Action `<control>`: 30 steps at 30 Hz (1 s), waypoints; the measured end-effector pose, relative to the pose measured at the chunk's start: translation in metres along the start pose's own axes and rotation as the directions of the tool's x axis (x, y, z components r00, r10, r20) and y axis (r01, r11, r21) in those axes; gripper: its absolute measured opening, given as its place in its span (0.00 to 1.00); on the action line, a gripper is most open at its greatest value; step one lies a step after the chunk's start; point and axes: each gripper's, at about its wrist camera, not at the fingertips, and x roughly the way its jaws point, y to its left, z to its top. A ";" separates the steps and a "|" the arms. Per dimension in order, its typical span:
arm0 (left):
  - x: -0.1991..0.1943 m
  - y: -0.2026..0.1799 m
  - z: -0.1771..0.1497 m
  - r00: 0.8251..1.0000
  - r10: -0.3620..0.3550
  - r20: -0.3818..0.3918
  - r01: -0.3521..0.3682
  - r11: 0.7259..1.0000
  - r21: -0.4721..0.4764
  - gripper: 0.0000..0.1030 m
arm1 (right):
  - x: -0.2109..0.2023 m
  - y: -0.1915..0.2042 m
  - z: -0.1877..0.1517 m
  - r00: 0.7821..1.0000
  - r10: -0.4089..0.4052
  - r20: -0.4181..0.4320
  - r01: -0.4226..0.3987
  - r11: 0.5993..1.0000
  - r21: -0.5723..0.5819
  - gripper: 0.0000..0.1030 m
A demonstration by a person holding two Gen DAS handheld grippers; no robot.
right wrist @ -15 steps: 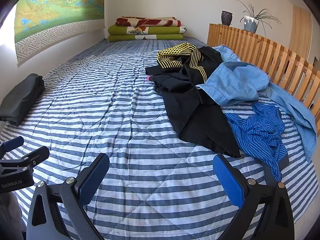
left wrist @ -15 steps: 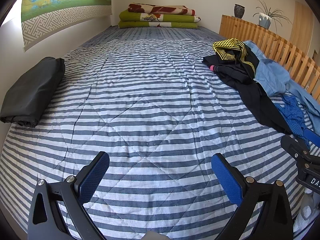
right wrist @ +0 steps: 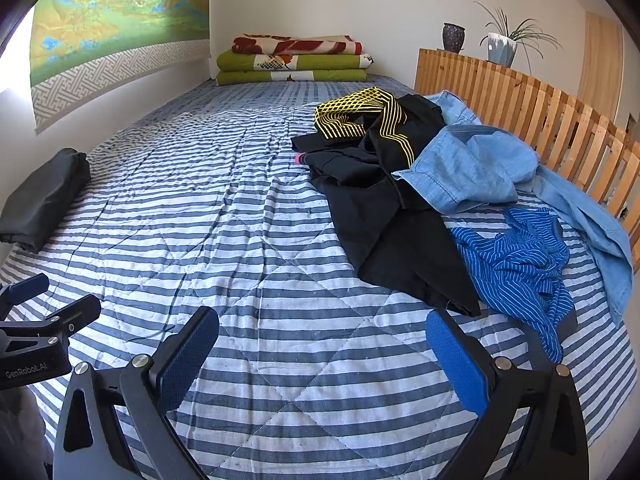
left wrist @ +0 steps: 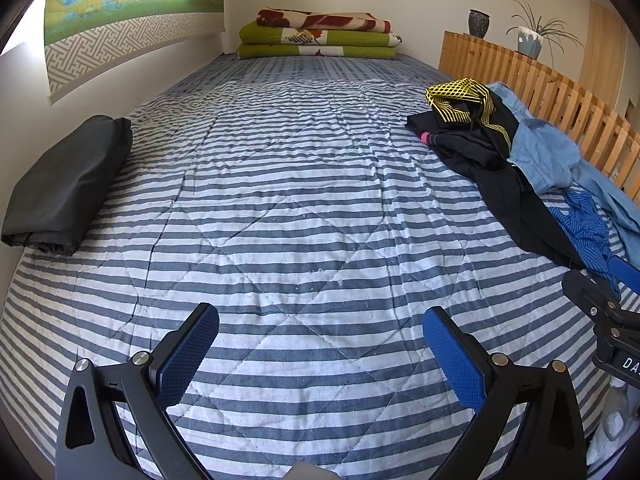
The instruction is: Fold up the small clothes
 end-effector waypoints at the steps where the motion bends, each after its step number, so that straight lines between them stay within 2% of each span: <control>1: 0.000 0.000 0.000 1.000 0.001 0.000 -0.001 1.000 0.000 1.00 | -0.001 0.001 0.000 1.000 -0.001 0.001 0.001 1.000 -0.001 0.99; 18: -0.006 0.001 0.000 1.000 0.005 0.013 -0.005 1.000 0.008 1.00 | -0.005 0.002 0.000 1.000 0.001 0.012 -0.001 1.000 -0.001 0.99; 19: -0.006 0.001 0.000 0.998 0.060 0.013 -0.059 0.997 -0.056 1.00 | -0.005 0.002 0.000 1.000 0.000 0.012 0.000 1.000 -0.001 0.99; 30: -0.006 0.001 0.000 0.998 0.063 0.011 -0.062 0.997 -0.052 1.00 | -0.005 0.002 0.000 1.000 0.000 0.010 0.000 1.000 -0.001 0.99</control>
